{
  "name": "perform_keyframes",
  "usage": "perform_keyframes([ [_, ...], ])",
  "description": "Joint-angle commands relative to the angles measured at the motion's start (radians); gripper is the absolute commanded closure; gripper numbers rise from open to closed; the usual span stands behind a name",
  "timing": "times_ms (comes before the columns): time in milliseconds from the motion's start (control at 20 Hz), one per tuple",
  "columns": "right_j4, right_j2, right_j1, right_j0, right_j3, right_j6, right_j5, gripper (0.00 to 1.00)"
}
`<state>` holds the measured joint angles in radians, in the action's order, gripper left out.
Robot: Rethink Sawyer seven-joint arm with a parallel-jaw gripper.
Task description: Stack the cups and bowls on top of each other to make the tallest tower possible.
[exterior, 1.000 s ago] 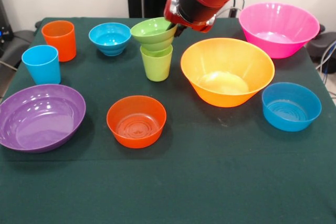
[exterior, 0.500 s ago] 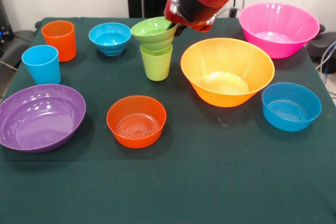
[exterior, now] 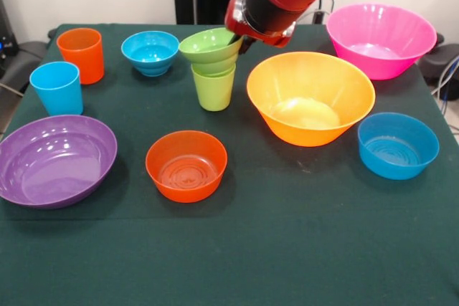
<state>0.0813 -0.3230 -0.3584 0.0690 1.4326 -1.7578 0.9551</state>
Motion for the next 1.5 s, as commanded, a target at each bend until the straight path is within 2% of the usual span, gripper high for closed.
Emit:
perform_keyframes([
  [50, 0.024, 0.078, 0.029, 0.011, 0.02, -0.127, -0.096, 1.0],
  [1050, 0.035, 0.056, 0.045, 0.025, -0.011, -0.118, -0.011, 1.0],
  [1500, 0.039, 0.051, 0.048, 0.025, -0.016, -0.102, -0.01, 1.0],
])
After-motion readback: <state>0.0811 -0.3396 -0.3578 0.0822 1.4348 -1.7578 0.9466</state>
